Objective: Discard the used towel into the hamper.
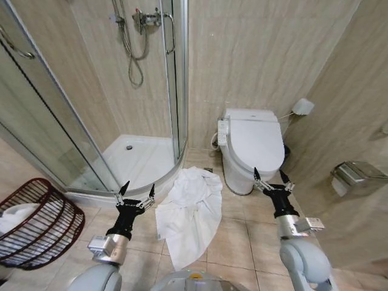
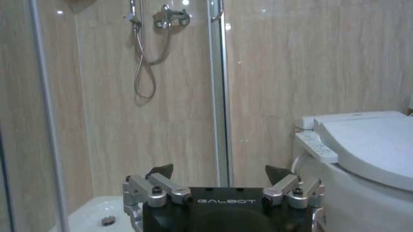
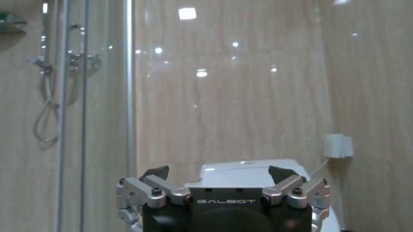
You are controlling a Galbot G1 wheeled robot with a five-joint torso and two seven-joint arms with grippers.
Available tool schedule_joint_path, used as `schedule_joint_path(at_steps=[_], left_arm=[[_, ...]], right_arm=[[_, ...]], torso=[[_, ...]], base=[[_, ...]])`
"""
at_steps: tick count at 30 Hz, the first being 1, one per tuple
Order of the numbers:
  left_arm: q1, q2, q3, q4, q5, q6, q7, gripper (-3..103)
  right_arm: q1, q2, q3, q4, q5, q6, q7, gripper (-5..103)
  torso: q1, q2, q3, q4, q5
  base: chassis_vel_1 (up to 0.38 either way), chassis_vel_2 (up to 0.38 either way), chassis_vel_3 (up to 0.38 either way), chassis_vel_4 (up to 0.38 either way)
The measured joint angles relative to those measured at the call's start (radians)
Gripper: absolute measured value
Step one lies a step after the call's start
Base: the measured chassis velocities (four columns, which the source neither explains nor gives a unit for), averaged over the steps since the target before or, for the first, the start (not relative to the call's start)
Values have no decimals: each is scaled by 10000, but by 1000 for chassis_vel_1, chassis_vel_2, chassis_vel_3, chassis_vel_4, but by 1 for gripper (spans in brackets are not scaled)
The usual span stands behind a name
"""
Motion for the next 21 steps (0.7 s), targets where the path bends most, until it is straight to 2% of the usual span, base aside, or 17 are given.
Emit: schedule_joint_path(at_steps=[8, 17, 21], left_arm=[[0, 0, 0, 0, 0, 0, 0, 93], [0, 0, 0, 0, 0, 0, 0, 93], [0, 0, 0, 0, 0, 0, 0, 93]], right_arm=[[-219, -14, 103, -227, 56, 436, -58, 100], [-223, 133, -149, -515, -369, 777, -236, 100], [-309, 67, -80, -680, -402, 1070, -625, 100]], torso=[[-102, -307, -207, -1, 0], [-217, -660, -441, 0, 0], [-262, -830, -565, 0, -1]], base=[[0, 0, 0, 0], [0, 0, 0, 0], [0, 0, 0, 0]])
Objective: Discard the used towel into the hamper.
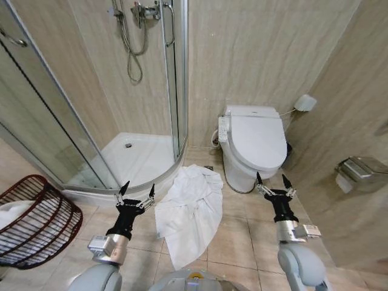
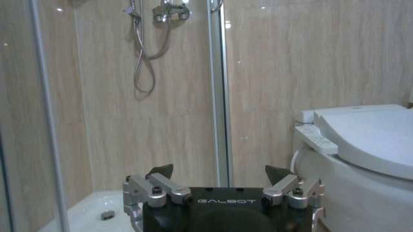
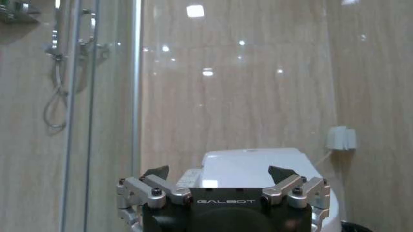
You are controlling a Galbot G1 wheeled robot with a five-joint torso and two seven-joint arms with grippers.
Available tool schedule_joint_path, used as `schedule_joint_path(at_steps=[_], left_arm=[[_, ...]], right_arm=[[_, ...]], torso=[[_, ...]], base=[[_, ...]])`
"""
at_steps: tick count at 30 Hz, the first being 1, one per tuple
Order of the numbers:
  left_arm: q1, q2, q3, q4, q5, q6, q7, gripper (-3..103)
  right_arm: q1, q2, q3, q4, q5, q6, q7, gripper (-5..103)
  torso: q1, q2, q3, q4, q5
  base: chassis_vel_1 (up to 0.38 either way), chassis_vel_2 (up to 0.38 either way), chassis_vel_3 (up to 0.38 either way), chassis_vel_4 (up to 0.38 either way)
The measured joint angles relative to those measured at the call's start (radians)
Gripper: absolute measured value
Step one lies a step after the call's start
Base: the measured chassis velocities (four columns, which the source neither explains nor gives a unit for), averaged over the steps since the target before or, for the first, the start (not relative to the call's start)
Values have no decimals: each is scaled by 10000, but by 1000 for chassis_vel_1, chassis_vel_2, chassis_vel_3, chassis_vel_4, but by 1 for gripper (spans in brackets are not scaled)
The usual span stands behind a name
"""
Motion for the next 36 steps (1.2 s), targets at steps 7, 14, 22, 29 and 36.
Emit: schedule_joint_path(at_steps=[7, 14, 22, 29, 36], left_arm=[[0, 0, 0, 0, 0, 0, 0, 93], [0, 0, 0, 0, 0, 0, 0, 93], [0, 0, 0, 0, 0, 0, 0, 93], [0, 0, 0, 0, 0, 0, 0, 93], [0, 0, 0, 0, 0, 0, 0, 93]], right_arm=[[-19, 88, -31, -135, -39, 186, -76, 100], [-90, 126, -100, -251, -45, 403, -193, 100], [-223, 298, -408, -297, -265, 703, -387, 100], [-279, 316, -374, -379, -271, 762, -387, 100], [-313, 289, -321, -492, -197, 901, -390, 100]], torso=[[-70, -235, -162, 0, 1], [-75, -528, -408, 0, 1], [-77, -671, -565, 0, 0], [-79, -658, -558, -1, 0], [-80, -625, -535, -1, 1]], base=[[0, 0, 0, 0], [0, 0, 0, 0], [0, 0, 0, 0], [0, 0, 0, 0], [12, 12, 15, 15]])
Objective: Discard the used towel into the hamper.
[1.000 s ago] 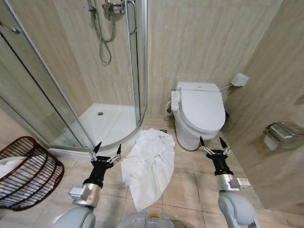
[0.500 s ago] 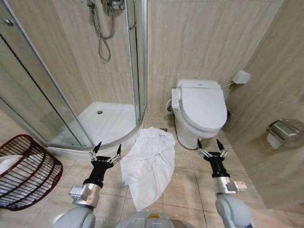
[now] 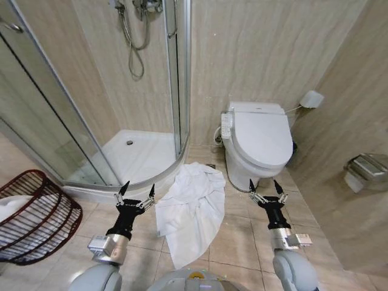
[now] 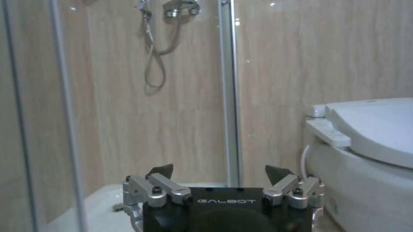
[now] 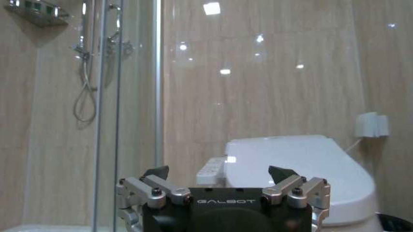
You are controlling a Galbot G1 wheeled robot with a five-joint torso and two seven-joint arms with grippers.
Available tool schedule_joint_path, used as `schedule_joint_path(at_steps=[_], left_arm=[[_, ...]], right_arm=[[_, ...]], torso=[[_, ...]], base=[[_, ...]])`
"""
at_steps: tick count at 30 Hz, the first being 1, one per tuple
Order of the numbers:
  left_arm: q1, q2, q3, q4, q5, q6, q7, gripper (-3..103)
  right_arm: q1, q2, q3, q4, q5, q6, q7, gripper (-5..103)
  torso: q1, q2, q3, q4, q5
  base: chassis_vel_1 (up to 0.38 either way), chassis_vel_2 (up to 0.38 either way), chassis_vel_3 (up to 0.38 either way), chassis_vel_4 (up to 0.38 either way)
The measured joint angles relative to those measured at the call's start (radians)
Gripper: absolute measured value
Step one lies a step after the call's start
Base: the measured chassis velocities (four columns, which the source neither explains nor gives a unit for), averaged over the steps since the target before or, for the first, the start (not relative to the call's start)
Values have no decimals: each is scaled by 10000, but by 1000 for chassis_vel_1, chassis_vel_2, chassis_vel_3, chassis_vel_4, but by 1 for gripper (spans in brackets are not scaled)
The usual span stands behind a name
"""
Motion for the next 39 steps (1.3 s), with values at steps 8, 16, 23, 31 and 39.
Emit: schedule_joint_path(at_steps=[8, 16, 23, 31, 39], left_arm=[[0, -1, 0, 0, 0, 0, 0, 93], [1, 0, 0, 0, 0, 0, 0, 93], [0, -1, 0, 0, 0, 0, 0, 93], [-2, -1, 0, 0, 0, 0, 0, 93], [0, 0, 0, 0, 0, 0, 0, 93]], right_arm=[[-33, -117, 41, -244, 116, -446, 3, 100], [357, -378, -10, -1278, 820, -695, -215, 100], [731, -415, -227, -2012, 897, -437, -549, 100], [1029, -423, -391, -2814, 832, -23, -985, 100], [1150, -464, -521, -3516, 918, -127, -1215, 100]], torso=[[0, 24, 19, 0, -1], [-1, 40, 30, 2, 0], [-1, 50, 39, 0, 0], [0, 52, 49, 6, 0], [-2, -24, -37, -3, -2]], base=[[31, 34, 40, 39], [0, 0, 0, 0], [-46, 40, 49, -43], [-129, 124, 128, -108], [12, 5, 2, 9]])
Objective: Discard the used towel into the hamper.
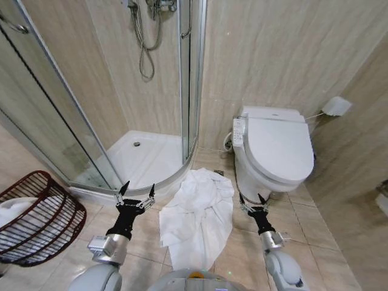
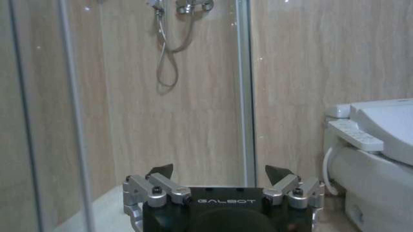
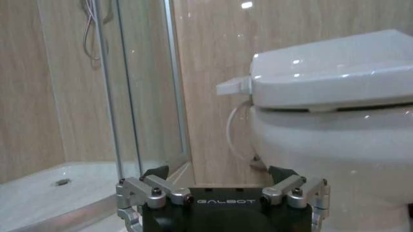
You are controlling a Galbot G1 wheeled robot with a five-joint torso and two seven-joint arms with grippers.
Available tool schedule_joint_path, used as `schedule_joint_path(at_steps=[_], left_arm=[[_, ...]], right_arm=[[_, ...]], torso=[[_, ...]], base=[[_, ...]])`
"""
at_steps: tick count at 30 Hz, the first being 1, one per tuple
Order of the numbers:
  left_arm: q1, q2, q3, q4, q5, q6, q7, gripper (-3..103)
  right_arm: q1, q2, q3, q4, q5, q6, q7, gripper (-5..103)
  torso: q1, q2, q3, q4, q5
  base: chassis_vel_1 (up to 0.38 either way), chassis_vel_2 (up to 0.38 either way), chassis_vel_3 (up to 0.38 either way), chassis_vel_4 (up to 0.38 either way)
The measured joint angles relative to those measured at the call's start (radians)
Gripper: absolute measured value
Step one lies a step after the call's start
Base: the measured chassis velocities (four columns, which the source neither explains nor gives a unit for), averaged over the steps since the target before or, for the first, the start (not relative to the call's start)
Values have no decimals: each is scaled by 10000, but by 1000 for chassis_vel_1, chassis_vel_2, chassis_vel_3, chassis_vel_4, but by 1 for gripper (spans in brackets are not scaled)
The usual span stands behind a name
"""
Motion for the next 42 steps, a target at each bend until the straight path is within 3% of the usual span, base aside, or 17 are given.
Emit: schedule_joint_path(at_steps=[10, 22, 42], left_arm=[[0, 0, 0, 0, 0, 0, 0, 93], [-2, 0, 0, 0, 0, 0, 0, 93], [-1, 0, 0, 0, 0, 0, 0, 93]], right_arm=[[828, -541, -273, -1326, 387, -611, -88, 100], [1504, -769, -610, -2371, 158, -942, -26, 100], [4201, -1043, -991, -7020, 186, -1236, 322, 100]], torso=[[0, -171, -164, 2, 2], [0, -190, -191, 3, 4], [1, -174, -174, -1, 1]], base=[[59, 43, 50, 55], [89, 95, 103, 93], [70, 72, 74, 73]])
